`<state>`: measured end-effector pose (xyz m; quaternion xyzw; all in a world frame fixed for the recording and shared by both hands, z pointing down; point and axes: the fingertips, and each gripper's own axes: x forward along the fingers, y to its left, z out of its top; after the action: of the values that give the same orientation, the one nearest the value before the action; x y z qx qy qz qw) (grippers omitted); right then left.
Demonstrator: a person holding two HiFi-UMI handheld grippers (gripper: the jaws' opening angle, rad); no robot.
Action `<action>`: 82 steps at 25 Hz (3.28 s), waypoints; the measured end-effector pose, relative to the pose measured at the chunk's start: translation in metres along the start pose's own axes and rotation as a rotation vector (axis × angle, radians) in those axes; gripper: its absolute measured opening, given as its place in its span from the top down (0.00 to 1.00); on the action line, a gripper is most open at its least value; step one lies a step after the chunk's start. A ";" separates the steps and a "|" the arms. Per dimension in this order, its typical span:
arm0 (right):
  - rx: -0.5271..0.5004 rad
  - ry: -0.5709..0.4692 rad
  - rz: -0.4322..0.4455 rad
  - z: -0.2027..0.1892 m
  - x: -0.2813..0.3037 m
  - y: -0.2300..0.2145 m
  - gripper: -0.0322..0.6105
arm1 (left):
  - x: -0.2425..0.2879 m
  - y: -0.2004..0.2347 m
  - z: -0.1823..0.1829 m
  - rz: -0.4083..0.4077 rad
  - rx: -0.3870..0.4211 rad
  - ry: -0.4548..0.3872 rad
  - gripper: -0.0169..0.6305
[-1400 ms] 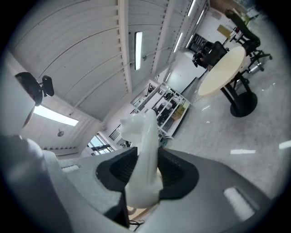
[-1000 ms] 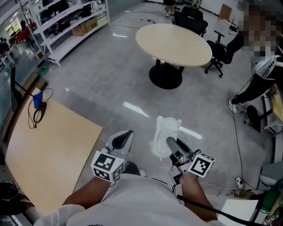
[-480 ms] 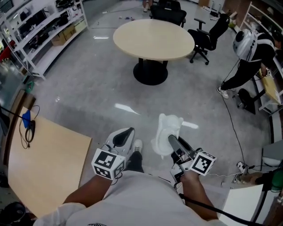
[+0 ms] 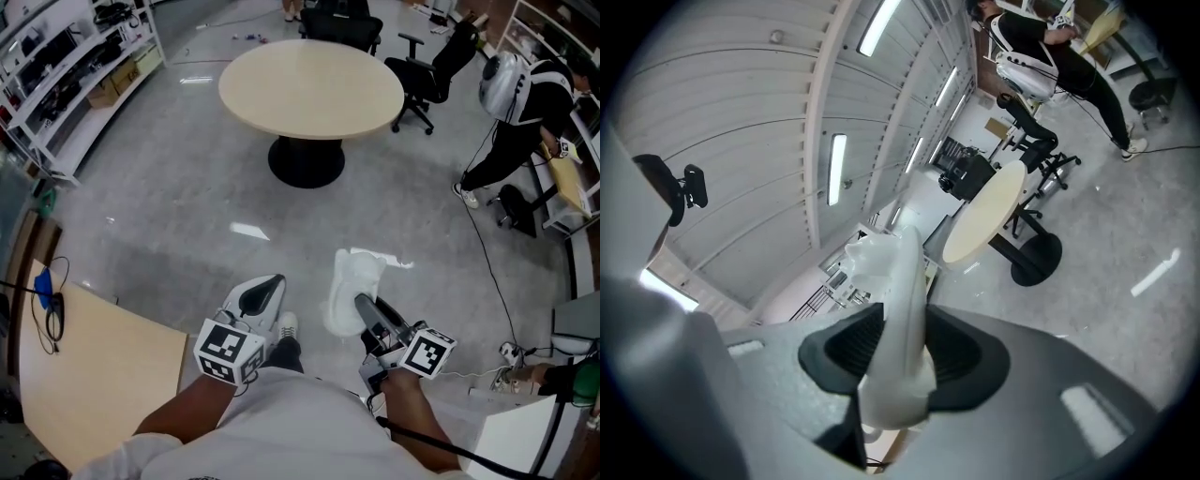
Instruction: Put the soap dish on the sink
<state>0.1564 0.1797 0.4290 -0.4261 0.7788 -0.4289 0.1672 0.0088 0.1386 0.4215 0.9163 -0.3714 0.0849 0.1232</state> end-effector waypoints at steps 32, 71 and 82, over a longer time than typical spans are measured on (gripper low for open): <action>-0.037 -0.013 -0.054 0.089 0.166 -0.023 0.73 | 0.102 0.155 0.046 -0.030 -0.047 -0.023 0.96; 0.009 0.092 0.109 0.259 0.256 -0.140 0.73 | 0.292 0.176 0.115 0.144 -0.053 -0.026 0.96; 0.034 0.122 0.121 0.268 0.269 -0.160 0.73 | 0.306 0.188 0.115 0.189 -0.033 -0.004 0.96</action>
<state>0.2515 -0.2211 0.4322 -0.3485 0.8043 -0.4565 0.1523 0.1012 -0.2267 0.4175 0.8751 -0.4580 0.0882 0.1287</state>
